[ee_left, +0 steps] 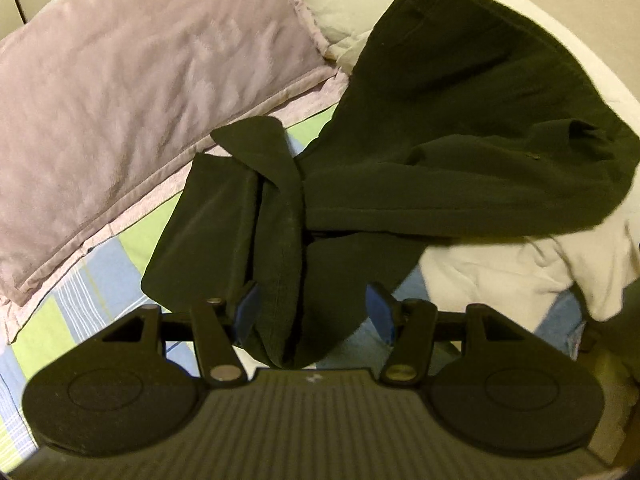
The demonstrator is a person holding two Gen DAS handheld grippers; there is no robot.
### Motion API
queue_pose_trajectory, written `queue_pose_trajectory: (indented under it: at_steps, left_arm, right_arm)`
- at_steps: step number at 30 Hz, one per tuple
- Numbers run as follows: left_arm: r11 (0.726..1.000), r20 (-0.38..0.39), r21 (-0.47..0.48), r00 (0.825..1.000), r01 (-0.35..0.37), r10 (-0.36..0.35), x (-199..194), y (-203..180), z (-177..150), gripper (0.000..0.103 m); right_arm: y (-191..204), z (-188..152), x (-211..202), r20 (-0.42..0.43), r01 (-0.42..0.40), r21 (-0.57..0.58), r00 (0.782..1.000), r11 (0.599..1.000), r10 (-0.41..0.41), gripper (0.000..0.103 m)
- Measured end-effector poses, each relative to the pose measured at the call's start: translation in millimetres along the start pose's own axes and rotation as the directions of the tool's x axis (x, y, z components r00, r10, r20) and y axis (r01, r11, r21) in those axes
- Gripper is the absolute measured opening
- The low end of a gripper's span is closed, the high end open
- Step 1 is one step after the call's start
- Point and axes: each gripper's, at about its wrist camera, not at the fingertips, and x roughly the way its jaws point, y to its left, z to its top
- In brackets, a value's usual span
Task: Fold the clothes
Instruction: 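Grasp the black trousers with the left gripper while the right gripper grasps them too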
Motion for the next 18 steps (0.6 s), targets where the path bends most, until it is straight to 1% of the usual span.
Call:
queue_pose_trajectory:
  at_steps: [2, 6, 10, 13, 14, 15, 16, 18]
  left_arm:
    - [1.000, -0.010, -0.018, 1.000, -0.007, 0.007, 8, 7, 0, 0.054]
    - [0.999, -0.024, -0.039, 0.999, -0.030, 0.029, 25, 20, -2, 0.055]
    - [0.996, -0.041, -0.070, 0.998, -0.059, 0.057, 47, 32, -7, 0.056]
    - [0.990, -0.062, -0.102, 0.994, -0.101, 0.095, 67, 40, -9, 0.056]
    - [0.989, -0.062, -0.112, 0.994, -0.100, 0.094, 71, 42, -9, 0.057]
    - [0.988, -0.058, -0.121, 0.995, -0.093, 0.086, 74, 45, -10, 0.064]
    - [0.988, -0.055, -0.131, 0.995, -0.085, 0.079, 76, 48, -10, 0.069]
    - [0.986, -0.047, -0.149, 0.997, -0.070, 0.064, 81, 53, -11, 0.071]
  right_arm:
    - [-5, 4, 7, 0.018, -0.051, 0.068, 0.999, 0.996, 0.050, 0.044]
    - [-6, 9, 26, 0.034, -0.107, 0.145, 0.994, 0.984, 0.104, 0.044]
    - [-1, 12, 39, 0.061, -0.105, 0.137, 0.993, 0.985, 0.098, 0.044]
    - [3, 15, 42, 0.088, -0.107, 0.115, 0.991, 0.988, 0.097, 0.043]
    - [5, 15, 42, 0.095, -0.103, 0.104, 0.991, 0.989, 0.094, 0.043]
    - [7, 16, 41, 0.103, -0.100, 0.093, 0.991, 0.991, 0.091, 0.043]
    - [8, 16, 41, 0.110, -0.100, 0.081, 0.990, 0.992, 0.090, 0.043]
    - [11, 17, 42, 0.112, -0.094, 0.059, 0.990, 0.994, 0.087, 0.043]
